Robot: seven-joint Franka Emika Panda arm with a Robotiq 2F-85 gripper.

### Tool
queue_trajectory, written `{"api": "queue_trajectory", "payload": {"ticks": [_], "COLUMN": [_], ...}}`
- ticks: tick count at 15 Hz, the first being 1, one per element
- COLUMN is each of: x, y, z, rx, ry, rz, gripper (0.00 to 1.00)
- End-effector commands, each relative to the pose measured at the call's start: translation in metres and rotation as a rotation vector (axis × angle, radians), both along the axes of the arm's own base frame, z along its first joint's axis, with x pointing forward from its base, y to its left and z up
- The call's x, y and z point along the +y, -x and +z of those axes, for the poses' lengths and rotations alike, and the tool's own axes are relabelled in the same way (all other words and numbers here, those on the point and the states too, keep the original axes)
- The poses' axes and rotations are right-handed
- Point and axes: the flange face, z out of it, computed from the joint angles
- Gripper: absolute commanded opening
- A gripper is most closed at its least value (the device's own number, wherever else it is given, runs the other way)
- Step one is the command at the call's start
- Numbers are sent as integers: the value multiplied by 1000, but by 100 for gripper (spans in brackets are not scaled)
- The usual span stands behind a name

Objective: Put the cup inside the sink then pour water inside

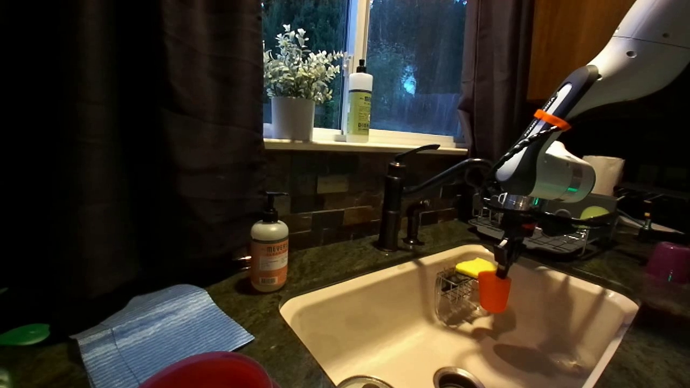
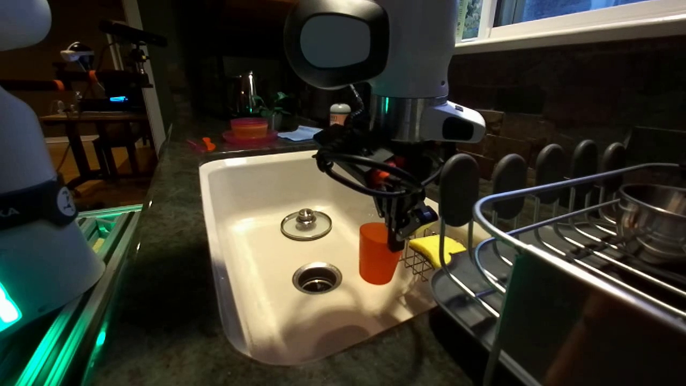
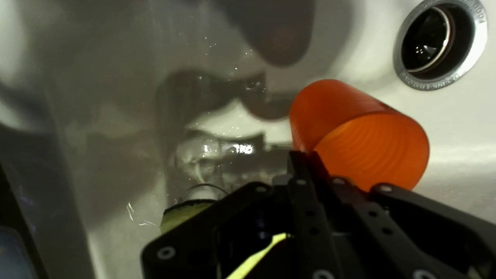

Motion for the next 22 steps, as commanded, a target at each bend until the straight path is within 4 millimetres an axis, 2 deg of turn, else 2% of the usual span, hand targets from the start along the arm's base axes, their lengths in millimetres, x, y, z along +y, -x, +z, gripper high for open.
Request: {"api": "queue_trajectory", "payload": {"ticks": [1, 5, 12, 16, 22], "x": [1, 4, 33, 29, 25], "y": [0, 0, -11, -13, -19], "z": [0, 0, -21, -37, -49], "rx": [-1, 14, 75, 81, 34], "ry": [-3, 12, 84, 93, 189], "rz": [4, 6, -16, 19, 121], "gripper": [4, 1, 1, 1, 1]}}
